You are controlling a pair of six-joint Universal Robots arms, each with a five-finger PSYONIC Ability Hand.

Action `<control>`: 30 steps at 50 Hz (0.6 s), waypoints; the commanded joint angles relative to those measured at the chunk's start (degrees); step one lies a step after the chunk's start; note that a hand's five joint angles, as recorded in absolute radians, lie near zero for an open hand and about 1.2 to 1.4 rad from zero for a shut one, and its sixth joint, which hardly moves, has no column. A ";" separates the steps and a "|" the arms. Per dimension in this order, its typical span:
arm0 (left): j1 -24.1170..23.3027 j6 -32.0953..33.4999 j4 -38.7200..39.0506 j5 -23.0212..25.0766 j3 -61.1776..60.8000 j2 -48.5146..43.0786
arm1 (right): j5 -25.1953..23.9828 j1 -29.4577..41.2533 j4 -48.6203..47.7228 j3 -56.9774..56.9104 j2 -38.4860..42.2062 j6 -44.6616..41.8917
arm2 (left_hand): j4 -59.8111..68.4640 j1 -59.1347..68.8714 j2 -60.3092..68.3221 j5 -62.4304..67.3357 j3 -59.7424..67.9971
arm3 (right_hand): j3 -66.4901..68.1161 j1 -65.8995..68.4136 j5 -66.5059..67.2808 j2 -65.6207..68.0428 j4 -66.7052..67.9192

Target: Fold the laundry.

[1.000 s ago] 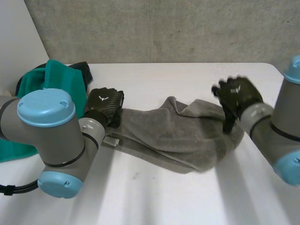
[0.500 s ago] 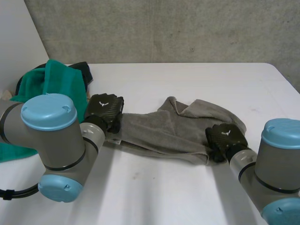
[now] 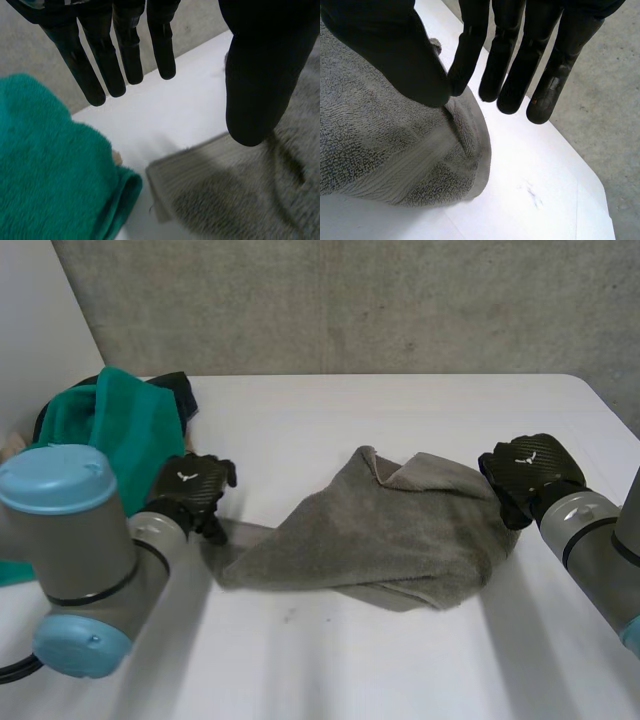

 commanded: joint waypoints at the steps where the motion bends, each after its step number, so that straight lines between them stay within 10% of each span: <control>1: 4.99 0.18 -0.05 7.54 -1.51 -0.29 | -0.39 0.31 2.34 1.65 0.01 3.09 | 3.82 3.33 3.51 4.16 2.93 | -25.10 -16.08 -25.60 -24.87 -25.12; 13: 6.67 2.90 0.12 12.03 -1.77 -1.52 | -6.80 -3.29 7.80 7.62 -0.43 19.34 | 6.01 5.52 5.70 6.34 5.12 | -36.41 -27.40 -36.92 -36.19 -36.43; 30: 7.11 11.78 0.04 11.94 -1.95 -4.16 | -7.69 -2.68 -3.54 7.37 9.14 20.50 | 5.17 4.68 4.86 5.51 4.28 | -24.64 -15.63 -25.15 -24.42 -24.66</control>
